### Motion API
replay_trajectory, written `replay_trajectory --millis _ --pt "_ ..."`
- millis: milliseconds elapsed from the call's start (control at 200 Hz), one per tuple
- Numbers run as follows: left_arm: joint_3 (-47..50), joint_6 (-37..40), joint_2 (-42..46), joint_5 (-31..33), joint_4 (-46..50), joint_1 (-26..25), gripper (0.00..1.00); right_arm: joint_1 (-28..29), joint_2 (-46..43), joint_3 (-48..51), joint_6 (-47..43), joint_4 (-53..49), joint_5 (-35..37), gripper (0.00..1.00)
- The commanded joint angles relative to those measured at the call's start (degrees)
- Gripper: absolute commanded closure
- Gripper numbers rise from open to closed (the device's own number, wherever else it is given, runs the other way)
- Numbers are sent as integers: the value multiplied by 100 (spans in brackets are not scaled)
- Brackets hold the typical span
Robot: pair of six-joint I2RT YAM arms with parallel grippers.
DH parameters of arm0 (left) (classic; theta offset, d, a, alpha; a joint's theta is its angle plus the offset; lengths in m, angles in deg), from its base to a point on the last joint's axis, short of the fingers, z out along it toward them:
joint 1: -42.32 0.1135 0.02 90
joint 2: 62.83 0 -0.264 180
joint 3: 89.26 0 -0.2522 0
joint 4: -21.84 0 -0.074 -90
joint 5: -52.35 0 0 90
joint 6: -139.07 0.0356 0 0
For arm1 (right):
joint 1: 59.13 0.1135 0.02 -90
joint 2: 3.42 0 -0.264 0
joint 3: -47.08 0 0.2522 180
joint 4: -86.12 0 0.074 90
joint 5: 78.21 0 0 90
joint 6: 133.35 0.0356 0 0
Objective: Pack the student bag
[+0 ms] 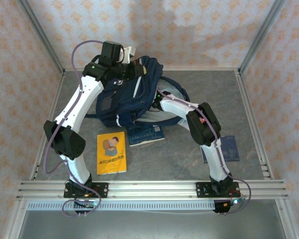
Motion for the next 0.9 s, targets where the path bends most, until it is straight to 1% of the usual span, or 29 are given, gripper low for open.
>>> replay_trajectory --millis 0,90,195,335,555,706,801,891 --pt "-166 -61 202 -545 -1165 90 100 0 -457 -230 -456 -107 -116 28" --pt "-131 -84 178 -462 -1133 209 100 -47 -851 -98 -705 -311 -119 27" --pt "-139 -85 153 -316 -1027 312 100 -68 -1421 313 -955 -328 -10 24" --pt "-174 -60 96 -191 -925 383 100 -128 -2234 943 -1083 -387 285 24" --pt "-262 203 -18 376 -448 449 100 -328 -3511 1796 -1393 -857 860 26" --pt "-334 248 -185 653 -289 489 100 -403 -4329 2258 -1618 -1388 969 26" --pt "-504 316 -371 945 -84 494 100 -420 -4795 2486 -1841 -1730 996 26" --pt "-666 400 -560 1280 94 492 100 -423 -5112 2508 -2130 -2362 1220 27"
